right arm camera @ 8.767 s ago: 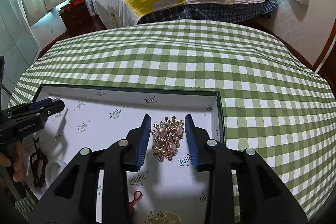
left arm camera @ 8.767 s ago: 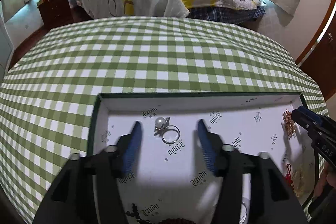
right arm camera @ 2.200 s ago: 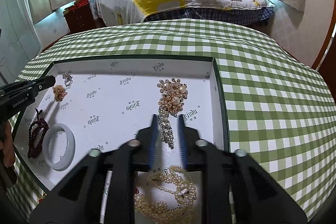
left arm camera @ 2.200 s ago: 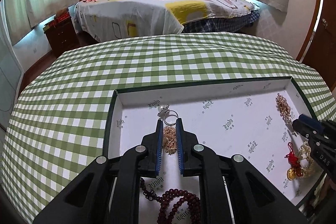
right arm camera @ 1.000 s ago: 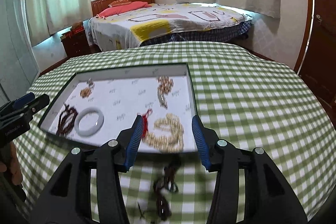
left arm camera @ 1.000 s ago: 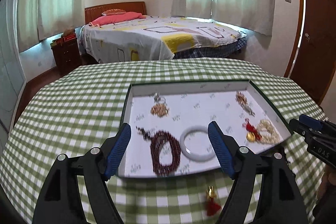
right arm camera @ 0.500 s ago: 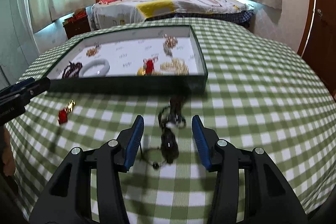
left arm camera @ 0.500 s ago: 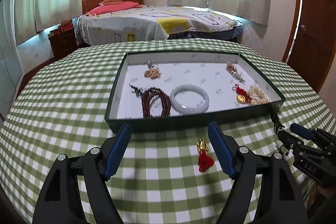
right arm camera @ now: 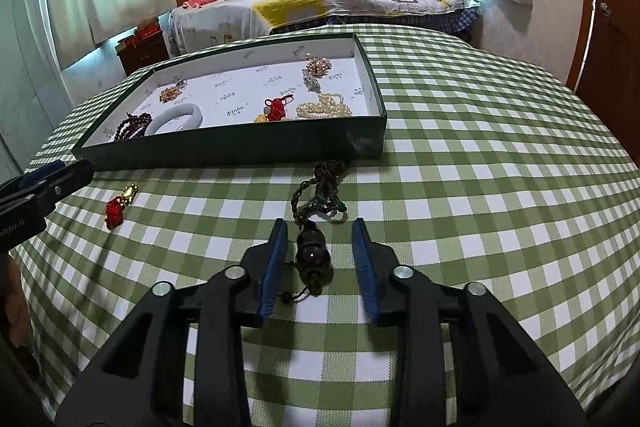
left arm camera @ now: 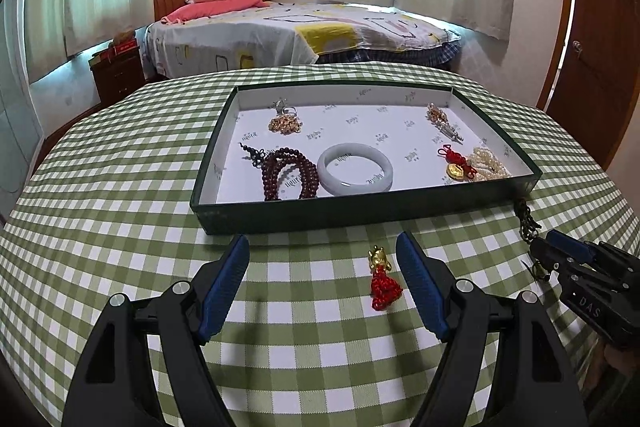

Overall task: Organize jewelry
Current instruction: 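Grasp the black beaded necklace with the right tool while the left tool approaches the red tassel charm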

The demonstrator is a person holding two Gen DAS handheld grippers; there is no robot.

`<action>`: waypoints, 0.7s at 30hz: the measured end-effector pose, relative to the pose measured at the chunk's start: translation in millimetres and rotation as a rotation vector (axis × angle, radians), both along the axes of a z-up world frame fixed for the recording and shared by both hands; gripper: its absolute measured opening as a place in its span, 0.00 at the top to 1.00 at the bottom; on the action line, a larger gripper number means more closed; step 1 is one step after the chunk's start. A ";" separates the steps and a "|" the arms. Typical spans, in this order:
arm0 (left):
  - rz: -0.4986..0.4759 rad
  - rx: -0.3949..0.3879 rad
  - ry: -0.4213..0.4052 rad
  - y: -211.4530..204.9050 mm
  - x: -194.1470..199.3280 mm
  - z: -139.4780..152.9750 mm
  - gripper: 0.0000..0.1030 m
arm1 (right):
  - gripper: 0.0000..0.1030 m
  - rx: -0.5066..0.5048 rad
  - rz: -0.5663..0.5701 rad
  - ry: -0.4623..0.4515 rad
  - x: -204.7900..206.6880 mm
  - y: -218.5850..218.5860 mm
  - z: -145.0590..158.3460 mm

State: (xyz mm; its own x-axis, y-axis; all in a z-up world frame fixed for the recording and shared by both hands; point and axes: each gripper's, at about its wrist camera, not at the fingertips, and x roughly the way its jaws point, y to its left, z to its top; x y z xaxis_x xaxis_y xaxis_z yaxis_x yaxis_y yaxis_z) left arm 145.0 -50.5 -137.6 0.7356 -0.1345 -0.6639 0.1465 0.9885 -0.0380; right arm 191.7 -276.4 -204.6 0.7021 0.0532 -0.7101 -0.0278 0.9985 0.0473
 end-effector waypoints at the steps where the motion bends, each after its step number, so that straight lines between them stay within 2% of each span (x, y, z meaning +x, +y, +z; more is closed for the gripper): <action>1: -0.002 0.000 0.002 -0.6 -0.6 -0.3 0.29 | 0.75 0.001 -0.001 0.000 0.2 0.1 0.0; 6: -0.006 0.008 0.008 -2.2 -2.7 -1.7 0.29 | 0.83 0.002 0.002 -0.004 -1.3 0.7 -0.2; 21: -0.009 0.017 0.055 -8.7 -0.1 -12.0 0.29 | 0.83 0.012 0.001 -0.006 -4.1 1.5 0.3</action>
State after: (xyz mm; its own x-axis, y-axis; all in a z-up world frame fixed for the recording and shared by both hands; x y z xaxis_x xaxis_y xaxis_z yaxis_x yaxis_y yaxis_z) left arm 144.8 -59.2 -149.7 0.6971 -0.1293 -0.7052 0.1532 0.9877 -0.0297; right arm 187.6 -274.9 -204.3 0.7062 0.0622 -0.7052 -0.0292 0.9978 0.0587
